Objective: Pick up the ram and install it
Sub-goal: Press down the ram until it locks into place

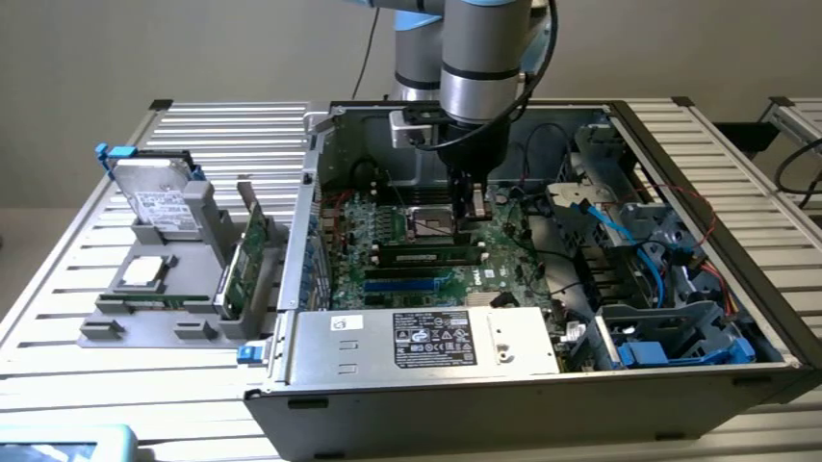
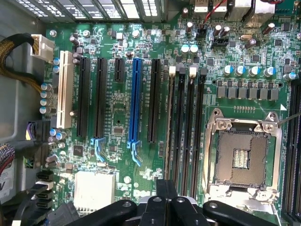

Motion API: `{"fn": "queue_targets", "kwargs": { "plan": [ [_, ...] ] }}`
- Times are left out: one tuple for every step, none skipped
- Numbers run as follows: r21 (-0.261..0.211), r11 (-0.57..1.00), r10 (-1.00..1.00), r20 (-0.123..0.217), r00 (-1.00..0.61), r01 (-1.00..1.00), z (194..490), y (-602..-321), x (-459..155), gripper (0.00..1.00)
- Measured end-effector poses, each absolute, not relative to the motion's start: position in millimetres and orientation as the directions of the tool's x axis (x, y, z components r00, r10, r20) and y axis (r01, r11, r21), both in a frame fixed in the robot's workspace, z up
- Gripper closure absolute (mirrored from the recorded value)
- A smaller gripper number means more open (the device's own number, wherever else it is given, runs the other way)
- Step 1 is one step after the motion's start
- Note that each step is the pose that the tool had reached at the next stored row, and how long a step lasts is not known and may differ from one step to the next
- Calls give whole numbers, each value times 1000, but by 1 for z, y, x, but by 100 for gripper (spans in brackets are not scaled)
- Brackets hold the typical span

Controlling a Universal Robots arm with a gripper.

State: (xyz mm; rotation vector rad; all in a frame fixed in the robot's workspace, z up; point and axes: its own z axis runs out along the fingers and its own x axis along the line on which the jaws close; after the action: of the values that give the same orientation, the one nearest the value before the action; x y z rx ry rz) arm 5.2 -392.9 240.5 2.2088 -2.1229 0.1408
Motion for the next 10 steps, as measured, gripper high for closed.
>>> {"fn": "queue_targets", "kwargs": {
  "plan": [
    [-10, -40, -992, 118, 39, -999, 240, -393, 6, 89],
    [-10, -40, -992, 118, 39, -999, 240, -393, 6, 89],
    [-10, -40, -992, 118, 39, -999, 240, -393, 6, 89],
    [-10, -40, -992, 118, 39, -999, 240, -393, 6, 89],
    [-10, -40, -992, 118, 39, -999, 240, -393, 6, 89],
    [-10, -39, -992, 117, 37, -999, 240, -393, 6, 89],
    [-10, -37, -992, 117, 36, -999, 239, -393, 6, 89],
    [-10, -35, -993, 117, 33, -999, 238, -393, 6, 89],
    [-10, -30, -993, 116, 29, -1000, 237, -393, 6, 89],
    [-10, -25, -993, 116, 23, -1000, 237, -393, 6, 89]
  ]
}}
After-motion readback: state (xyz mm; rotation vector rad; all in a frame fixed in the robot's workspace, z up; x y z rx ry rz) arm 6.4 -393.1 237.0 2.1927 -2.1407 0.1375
